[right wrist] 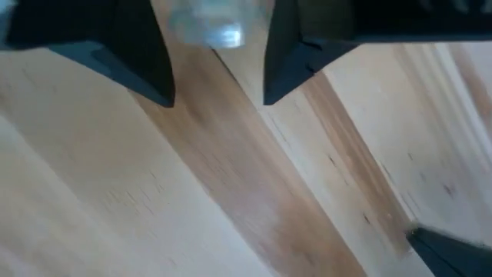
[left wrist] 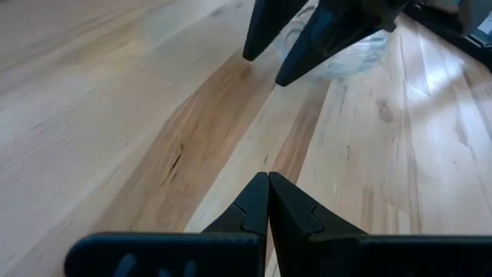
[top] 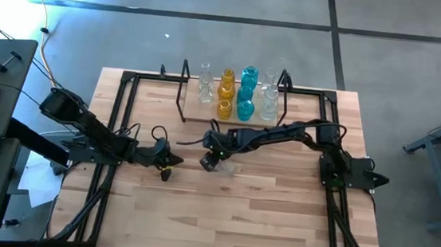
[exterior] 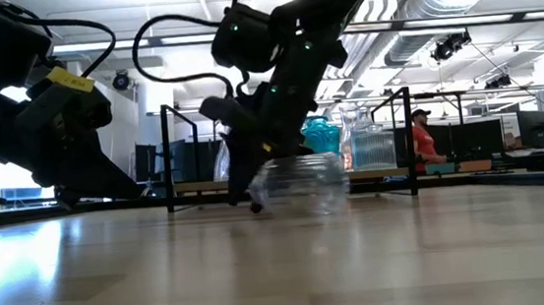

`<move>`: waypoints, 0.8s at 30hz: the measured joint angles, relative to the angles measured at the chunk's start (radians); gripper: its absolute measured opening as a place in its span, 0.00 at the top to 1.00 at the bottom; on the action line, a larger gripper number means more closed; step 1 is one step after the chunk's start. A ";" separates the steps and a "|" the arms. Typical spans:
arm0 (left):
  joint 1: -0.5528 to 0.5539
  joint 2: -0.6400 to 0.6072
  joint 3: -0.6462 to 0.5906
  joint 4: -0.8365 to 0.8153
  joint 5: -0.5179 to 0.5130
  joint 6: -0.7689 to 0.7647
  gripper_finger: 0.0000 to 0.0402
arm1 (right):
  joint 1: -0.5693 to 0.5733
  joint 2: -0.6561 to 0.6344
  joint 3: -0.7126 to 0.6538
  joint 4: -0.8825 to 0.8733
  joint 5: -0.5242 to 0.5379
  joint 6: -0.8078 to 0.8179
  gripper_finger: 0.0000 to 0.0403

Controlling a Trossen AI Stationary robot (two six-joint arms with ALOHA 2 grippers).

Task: Sort vases onto shelf
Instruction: Put the transparent vase on the shelf aligned with other transparent vase

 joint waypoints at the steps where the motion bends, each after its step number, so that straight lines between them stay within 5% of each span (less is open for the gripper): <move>1: 0.000 0.000 0.000 0.000 0.000 0.000 1.00 | 0.000 0.002 -0.001 -0.007 -0.001 -0.002 0.58; 14: 0.000 0.000 0.000 0.000 0.002 -0.001 1.00 | -0.001 -0.018 -0.001 -0.022 -0.043 -0.063 0.85; 18: 0.000 0.000 0.001 -0.001 0.002 0.000 1.00 | -0.003 -0.033 0.088 -0.206 -0.043 -0.097 0.81; 24: 0.000 0.000 0.001 -0.001 0.003 0.000 1.00 | 0.020 -0.033 0.218 -0.409 -0.034 -0.116 0.62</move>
